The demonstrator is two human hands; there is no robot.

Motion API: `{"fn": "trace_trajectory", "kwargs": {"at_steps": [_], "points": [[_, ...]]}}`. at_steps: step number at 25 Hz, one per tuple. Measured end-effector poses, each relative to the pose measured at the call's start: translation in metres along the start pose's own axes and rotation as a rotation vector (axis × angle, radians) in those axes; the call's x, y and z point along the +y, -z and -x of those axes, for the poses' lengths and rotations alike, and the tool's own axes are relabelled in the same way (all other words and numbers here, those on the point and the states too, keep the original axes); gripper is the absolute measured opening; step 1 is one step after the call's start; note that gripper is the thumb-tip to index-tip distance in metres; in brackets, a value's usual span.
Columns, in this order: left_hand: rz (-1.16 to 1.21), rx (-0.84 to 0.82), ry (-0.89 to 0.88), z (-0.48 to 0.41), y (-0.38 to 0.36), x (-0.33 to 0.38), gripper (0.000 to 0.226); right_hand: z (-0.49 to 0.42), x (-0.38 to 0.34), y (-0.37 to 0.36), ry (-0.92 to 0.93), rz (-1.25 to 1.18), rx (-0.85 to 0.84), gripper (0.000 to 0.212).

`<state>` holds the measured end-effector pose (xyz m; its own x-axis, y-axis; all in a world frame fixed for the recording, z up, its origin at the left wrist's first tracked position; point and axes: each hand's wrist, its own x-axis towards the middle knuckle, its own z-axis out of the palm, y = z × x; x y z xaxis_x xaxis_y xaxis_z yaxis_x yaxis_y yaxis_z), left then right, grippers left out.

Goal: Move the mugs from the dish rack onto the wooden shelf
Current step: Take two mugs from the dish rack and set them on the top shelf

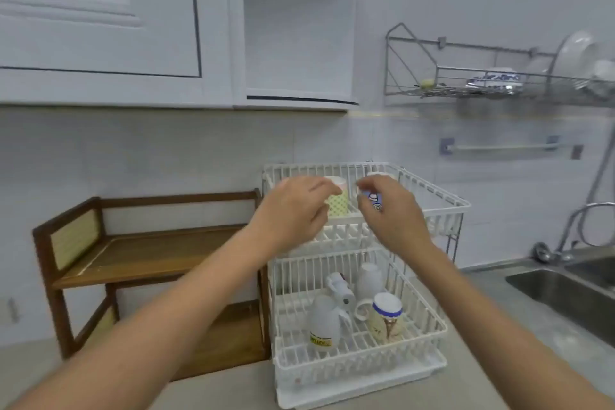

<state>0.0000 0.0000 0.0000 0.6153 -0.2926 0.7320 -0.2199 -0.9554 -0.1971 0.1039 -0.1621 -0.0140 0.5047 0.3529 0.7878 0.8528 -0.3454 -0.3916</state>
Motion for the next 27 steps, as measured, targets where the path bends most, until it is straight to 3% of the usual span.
{"fn": "trace_trajectory", "kwargs": {"at_steps": [4, 8, 11, 16, 19, 22, 25, 27], "points": [[-0.308, -0.359, -0.036, -0.06, -0.035, -0.047, 0.042, -0.066, 0.047, 0.0, -0.099, 0.441, -0.349, 0.036], [-0.696, -0.664, -0.385, -0.095, -0.09, -0.067, 0.058, -0.104, 0.089, -0.025, 0.221, 0.991, -0.633, 0.045], [-0.888, -0.762, -0.55, -0.114, -0.123, -0.079, 0.074, -0.125, 0.115, -0.042, 0.47, 1.201, -0.789, 0.053], [-1.112, -0.745, -0.783, -0.12, -0.159, -0.097, 0.094, -0.138, 0.142, -0.078, 0.678, 1.541, -1.026, 0.078], [-1.063, -0.705, -0.83, -0.121, -0.164, -0.104, 0.089, -0.139, 0.147, -0.092, 0.731, 1.638, -1.028, 0.071], [-1.015, -0.619, -0.753, -0.118, -0.161, -0.11, 0.078, -0.139, 0.143, -0.093, 0.746, 1.623, -0.96, 0.069], [-0.871, -0.502, -0.533, -0.119, -0.143, -0.107, 0.066, -0.137, 0.132, -0.077, 0.62, 1.557, -0.832, 0.09], [-0.754, -0.47, -0.322, -0.12, -0.12, -0.102, 0.075, -0.135, 0.12, -0.058, 0.478, 1.43, -0.688, 0.092]]}}
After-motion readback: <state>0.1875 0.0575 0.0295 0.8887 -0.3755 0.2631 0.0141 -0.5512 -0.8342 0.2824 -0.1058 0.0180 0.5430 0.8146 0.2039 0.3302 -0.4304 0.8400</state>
